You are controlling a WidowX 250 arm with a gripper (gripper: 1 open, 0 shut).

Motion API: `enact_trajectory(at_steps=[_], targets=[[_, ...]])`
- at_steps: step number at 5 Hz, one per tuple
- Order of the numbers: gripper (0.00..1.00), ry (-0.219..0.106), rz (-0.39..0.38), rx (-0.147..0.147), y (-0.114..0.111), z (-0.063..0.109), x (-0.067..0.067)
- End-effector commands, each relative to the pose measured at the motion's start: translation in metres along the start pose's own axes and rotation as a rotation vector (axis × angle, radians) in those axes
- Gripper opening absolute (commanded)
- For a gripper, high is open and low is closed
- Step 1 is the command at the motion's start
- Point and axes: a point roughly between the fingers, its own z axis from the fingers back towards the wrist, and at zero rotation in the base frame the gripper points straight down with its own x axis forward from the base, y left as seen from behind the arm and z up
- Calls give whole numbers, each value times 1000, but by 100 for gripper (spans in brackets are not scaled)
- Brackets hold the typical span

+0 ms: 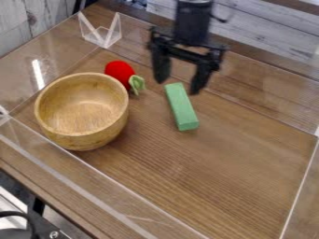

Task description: Move the red object to the right side of the table

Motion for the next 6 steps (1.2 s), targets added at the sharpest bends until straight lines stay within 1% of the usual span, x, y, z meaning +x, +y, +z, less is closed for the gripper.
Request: enact_trajectory(at_steps=[1,2,3,4,5,6], targets=[[100,-101,140,-48,40,15,18],[100,-128,283,-78,80,12,31],[100,-143,379,-105,106,18,45],[100,-137,401,-113,116,20,56],[100,-128,499,-134,117,9,62],[0,-122,587,-151,118,-2,65]])
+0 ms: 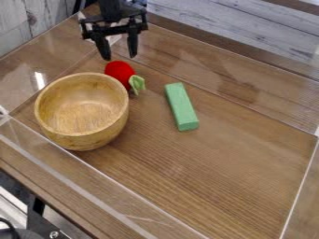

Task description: Move the red object to the right side of the table

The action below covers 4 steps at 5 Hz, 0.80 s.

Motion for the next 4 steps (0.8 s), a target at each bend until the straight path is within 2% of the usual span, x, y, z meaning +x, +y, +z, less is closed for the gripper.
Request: enact_trajectory(at_steps=[1,2,4], targets=[[100,-62,132,-35,0,12,10],[100,-72,244,-57,0,8,17],[100,-74,323,-74,10,2,11]])
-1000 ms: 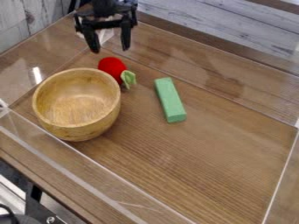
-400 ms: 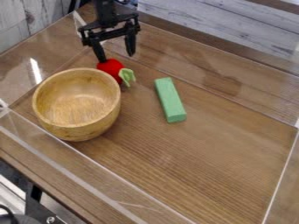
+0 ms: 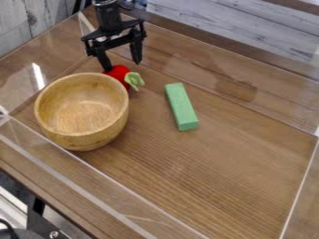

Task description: Move the red object to the right side of the table

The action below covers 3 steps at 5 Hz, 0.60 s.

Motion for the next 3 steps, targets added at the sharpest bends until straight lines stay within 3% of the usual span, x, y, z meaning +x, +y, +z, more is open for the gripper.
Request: enact_trajectory(at_steps=[1,3], targets=[[100,-44,-5,-38,-10,27,7],[100,-34,-41,-33,-17,26,14]])
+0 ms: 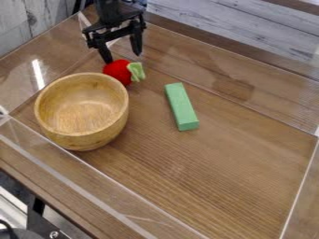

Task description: Move the red object to the right side of the table

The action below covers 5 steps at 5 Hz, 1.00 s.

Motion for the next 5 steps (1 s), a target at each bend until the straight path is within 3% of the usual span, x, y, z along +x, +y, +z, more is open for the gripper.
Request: enact_trajectory(at_steps=[1,3,5], targets=[[100,-46,-57,-16,-7,15,7],[100,-52,17,-15,-21,-16,-3],[100,-33,-64,1,-4,-22,19]])
